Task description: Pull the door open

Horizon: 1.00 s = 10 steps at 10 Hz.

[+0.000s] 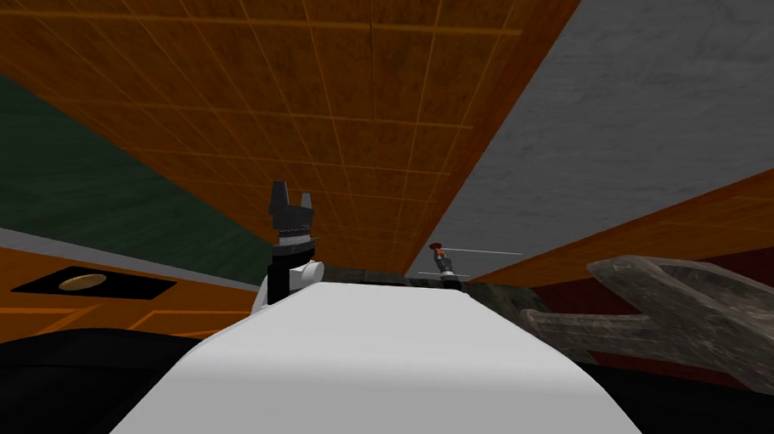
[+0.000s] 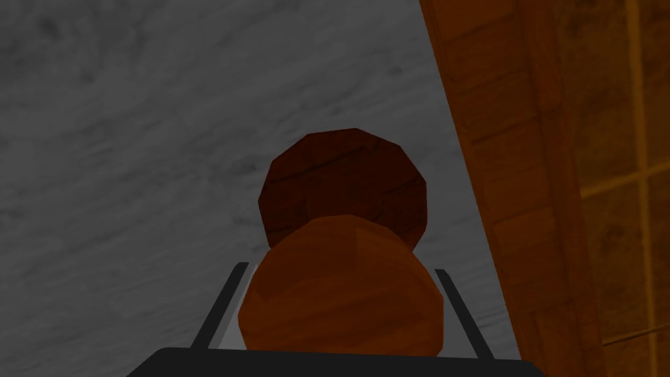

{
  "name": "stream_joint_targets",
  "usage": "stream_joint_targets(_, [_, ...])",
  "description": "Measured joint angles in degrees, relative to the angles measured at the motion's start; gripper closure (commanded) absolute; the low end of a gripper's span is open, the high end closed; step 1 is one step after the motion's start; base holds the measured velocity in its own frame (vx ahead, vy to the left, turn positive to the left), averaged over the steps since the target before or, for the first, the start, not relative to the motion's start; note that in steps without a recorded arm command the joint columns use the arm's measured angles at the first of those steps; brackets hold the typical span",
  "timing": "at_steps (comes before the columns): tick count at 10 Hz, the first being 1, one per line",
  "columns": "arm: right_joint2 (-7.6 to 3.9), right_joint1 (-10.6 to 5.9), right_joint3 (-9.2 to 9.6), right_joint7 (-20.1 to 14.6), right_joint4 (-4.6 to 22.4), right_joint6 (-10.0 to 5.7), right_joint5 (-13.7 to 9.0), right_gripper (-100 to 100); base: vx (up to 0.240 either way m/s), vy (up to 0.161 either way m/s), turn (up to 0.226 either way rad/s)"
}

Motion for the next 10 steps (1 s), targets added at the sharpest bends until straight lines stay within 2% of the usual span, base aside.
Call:
stream_joint_targets(2, [-0.11, -0.14, 0.22, -1.93, -0.01, 0.23, -0.08, 100, 0.000, 0.000, 0.000])
stream_joint_targets(4, [-0.44, -0.85, 0.26, -2.89, 1.33, -0.47, -0.31, 100, -0.013, 0.000, -0.023])
stream_joint_targets(7, [-1.08, -2.39, 0.83, -6.81, 3.72, -1.54, -0.90, 100, -0.018, -0.006, -0.011])
stream_joint_targets(8, [-0.92, -1.63, 1.16, -8.28, 2.03, -0.77, -0.84, 100, -0.026, 0.006, -0.013])
stream_joint_targets(10, [-1.25, -2.57, 1.62, -11.17, 4.43, -2.10, -1.36, 100, -0.027, 0.002, -0.026])
